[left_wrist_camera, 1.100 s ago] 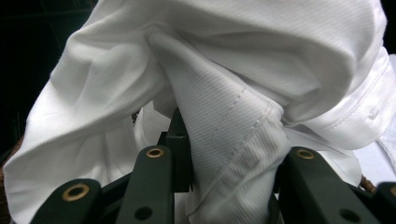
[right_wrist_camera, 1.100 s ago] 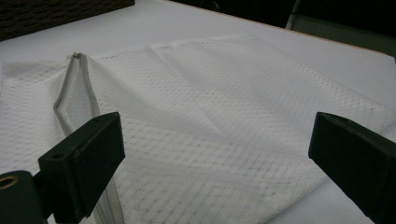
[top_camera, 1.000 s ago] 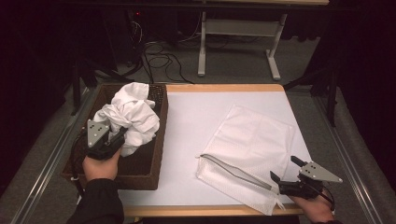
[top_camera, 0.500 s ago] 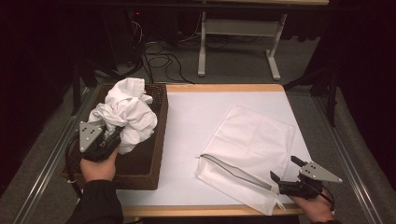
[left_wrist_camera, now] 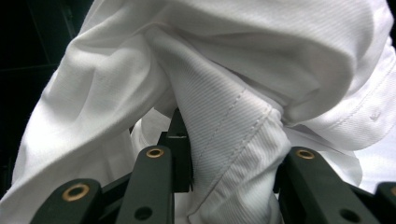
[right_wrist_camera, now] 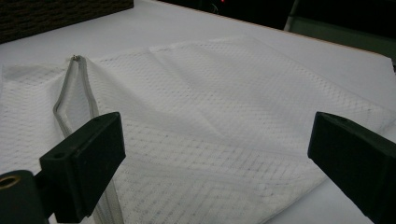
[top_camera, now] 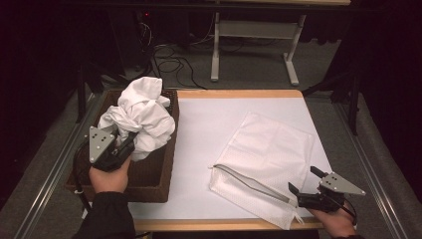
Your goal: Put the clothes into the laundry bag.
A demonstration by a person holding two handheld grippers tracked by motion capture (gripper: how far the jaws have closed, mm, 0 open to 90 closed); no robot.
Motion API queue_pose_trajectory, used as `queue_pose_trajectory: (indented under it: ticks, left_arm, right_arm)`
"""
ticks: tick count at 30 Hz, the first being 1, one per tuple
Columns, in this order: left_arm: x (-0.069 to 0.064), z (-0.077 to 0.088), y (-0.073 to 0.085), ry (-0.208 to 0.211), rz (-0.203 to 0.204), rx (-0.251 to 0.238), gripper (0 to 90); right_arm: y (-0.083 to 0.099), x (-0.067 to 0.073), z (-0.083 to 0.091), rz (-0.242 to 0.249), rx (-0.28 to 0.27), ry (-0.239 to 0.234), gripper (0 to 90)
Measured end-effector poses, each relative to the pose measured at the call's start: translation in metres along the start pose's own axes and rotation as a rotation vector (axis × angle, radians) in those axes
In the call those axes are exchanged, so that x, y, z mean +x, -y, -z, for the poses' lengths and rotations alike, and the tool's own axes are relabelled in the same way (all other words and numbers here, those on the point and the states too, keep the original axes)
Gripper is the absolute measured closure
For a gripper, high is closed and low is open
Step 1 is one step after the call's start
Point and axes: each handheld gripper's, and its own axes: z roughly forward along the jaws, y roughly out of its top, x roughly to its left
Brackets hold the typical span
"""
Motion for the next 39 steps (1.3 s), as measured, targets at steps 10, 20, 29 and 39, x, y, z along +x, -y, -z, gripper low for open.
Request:
queue_pose_trajectory:
  ticks: [10, 20, 29, 39]
  left_arm:
    - [-0.025, -0.008, -0.005, 0.049, -0.012, -0.005, 65.9]
    - [-0.038, -0.005, -0.009, 0.088, 0.002, -0.025, 66.0]
    - [-0.065, -0.008, -0.014, 0.145, -0.015, -0.038, 65.9]
    - [-0.113, -0.013, -0.021, 0.257, -0.012, -0.061, 65.9]
  right_arm:
    - [0.000, 0.000, 0.000, 0.001, -0.001, -0.002, 4.5]
    - [0.000, 0.000, -0.001, 0.009, -0.001, -0.006, 4.7]
    - [0.000, 0.001, -0.001, 0.010, -0.003, -0.006, 5.2]
    - [0.000, 0.001, 0.000, 0.012, -0.007, -0.015, 6.1]
